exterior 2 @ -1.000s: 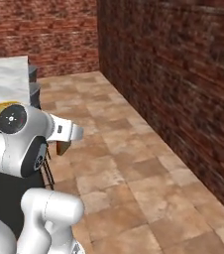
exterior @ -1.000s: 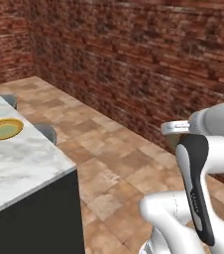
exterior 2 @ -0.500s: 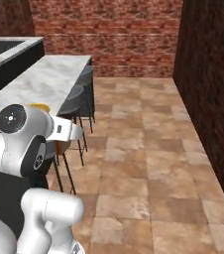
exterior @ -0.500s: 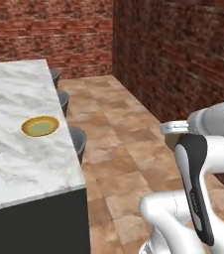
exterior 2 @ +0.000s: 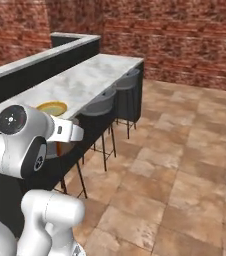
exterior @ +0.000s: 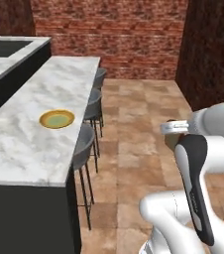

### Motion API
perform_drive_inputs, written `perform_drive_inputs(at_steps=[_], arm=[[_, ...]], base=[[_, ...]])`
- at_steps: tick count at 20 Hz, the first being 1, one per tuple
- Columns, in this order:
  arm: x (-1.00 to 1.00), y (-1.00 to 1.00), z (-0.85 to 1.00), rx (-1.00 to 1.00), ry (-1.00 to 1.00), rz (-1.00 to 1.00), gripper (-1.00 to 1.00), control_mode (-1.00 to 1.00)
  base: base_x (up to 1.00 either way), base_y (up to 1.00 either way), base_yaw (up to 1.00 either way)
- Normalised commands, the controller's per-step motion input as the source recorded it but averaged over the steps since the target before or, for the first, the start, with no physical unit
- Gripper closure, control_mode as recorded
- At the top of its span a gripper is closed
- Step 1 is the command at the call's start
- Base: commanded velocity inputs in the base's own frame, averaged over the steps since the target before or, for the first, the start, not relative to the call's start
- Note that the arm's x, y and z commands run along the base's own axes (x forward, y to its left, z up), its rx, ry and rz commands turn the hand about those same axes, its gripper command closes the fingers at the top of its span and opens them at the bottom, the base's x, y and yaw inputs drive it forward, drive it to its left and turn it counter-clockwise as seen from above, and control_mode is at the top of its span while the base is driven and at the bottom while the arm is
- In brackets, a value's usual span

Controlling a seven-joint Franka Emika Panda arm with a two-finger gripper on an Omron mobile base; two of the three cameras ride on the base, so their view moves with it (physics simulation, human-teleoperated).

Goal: Start the toaster. Once the lever pops up, take the bread to the plate on the dining counter.

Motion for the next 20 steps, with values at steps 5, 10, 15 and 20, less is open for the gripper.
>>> perform_drive_inputs(at_steps=[5,10,15,20], arm=[[0.00,0.00,0.00,0.00,0.00,0.00,1.00,1.00],[0.00,0.00,0.00,0.00,0.00,0.00,1.00,1.00],[0.00,0.00,0.00,0.00,0.00,0.00,1.00,1.00],[0.00,0.00,0.00,0.00,0.00,0.00,1.00,1.00]], base=[[0.45,-0.75,0.63],[0.48,-0.69,0.65],[0.49,-0.71,0.64],[0.51,-0.74,0.62]])
